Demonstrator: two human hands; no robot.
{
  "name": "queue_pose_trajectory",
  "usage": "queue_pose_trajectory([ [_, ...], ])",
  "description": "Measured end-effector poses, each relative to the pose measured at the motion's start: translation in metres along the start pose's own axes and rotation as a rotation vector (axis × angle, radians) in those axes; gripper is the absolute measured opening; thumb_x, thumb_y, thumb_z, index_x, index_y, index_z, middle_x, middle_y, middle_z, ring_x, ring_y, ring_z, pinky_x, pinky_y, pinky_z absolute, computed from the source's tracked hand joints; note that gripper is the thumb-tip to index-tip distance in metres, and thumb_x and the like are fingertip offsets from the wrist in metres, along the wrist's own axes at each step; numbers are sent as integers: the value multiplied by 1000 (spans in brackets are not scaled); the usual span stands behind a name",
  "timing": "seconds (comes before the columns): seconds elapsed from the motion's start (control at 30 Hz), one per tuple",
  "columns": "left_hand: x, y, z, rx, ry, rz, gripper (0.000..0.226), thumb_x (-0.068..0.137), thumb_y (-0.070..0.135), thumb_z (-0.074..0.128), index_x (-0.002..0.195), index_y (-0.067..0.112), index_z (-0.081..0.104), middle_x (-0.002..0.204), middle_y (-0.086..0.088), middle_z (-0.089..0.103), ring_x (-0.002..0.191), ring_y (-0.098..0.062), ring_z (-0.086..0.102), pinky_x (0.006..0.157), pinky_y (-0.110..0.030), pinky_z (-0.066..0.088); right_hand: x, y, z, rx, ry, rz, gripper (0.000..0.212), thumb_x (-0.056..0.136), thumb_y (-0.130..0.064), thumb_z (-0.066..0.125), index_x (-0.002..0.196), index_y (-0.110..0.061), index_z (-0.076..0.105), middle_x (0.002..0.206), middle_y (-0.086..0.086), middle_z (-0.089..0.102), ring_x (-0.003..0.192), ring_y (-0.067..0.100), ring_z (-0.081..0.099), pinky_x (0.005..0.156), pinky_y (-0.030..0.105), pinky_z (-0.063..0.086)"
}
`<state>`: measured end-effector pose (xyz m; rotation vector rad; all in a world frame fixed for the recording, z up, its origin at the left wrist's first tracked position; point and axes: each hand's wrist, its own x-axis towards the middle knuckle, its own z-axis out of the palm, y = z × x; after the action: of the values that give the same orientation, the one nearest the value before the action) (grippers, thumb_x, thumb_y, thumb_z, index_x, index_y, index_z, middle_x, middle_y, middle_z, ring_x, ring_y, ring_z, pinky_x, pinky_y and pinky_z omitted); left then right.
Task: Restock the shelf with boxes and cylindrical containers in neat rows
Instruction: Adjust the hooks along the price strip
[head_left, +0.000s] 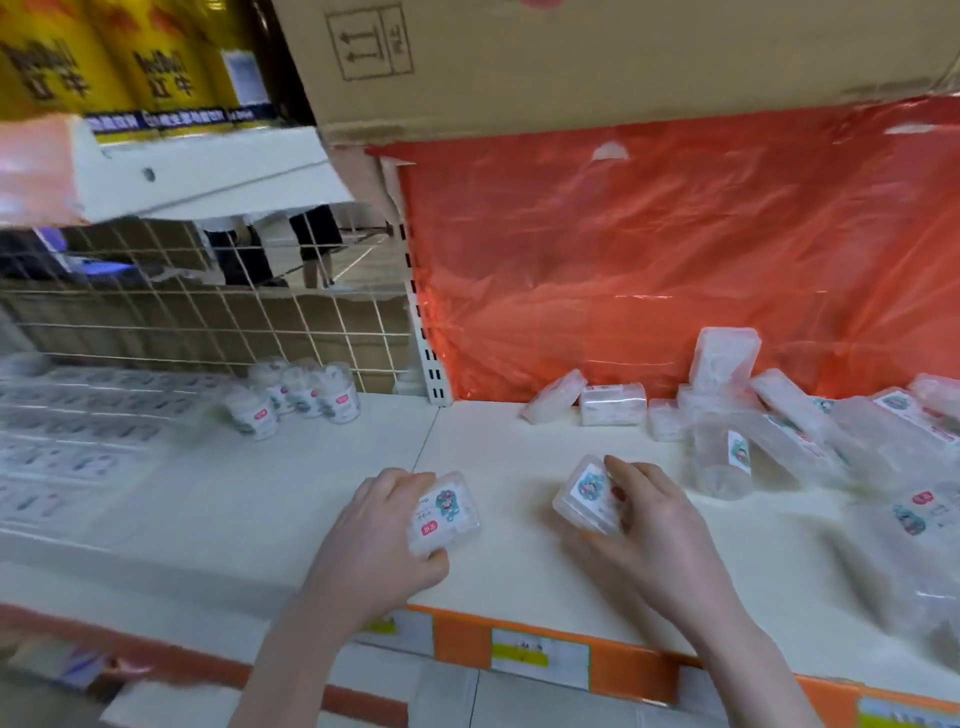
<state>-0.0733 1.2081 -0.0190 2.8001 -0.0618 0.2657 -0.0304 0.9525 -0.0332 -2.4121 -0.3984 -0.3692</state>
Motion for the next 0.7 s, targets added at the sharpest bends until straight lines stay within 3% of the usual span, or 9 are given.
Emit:
queue_pose_trajectory([
  [0.2,-46,-68,-39,-32,65,-44,91,52,58,34,137,28,42,122,11,42,117,-8,39,98,-22,36,-4,-73,37,-68,-37,-108,75,63,-48,64,126,-8,55,106,5,60,97,26,57,82,35,45],
  [0.33,-80,-127,-74,-14,81,-70,89,53,57,35,138,29,41,122,13,41,115,-7,39,96,-22,36,-10,-126,83,-125,-68,-142,68,55,-18,79,118,-4,60,99,9,62,90,34,60,76,39,48],
  [0.57,-144,-251,-141,34,43,-148,76,72,41,58,142,28,33,129,12,35,121,-8,35,96,-26,40,-18,-249,169,-113,-136,-158,70,68,-22,76,132,-10,50,115,7,58,106,26,54,89,32,40],
  [0.7,-169,-303,-174,69,34,-196,76,74,40,60,143,28,31,128,11,37,117,-10,39,94,-22,37,-14,-305,202,-122,-180,-175,69,70,-24,75,133,-10,49,118,7,58,108,25,52,89,29,38],
])
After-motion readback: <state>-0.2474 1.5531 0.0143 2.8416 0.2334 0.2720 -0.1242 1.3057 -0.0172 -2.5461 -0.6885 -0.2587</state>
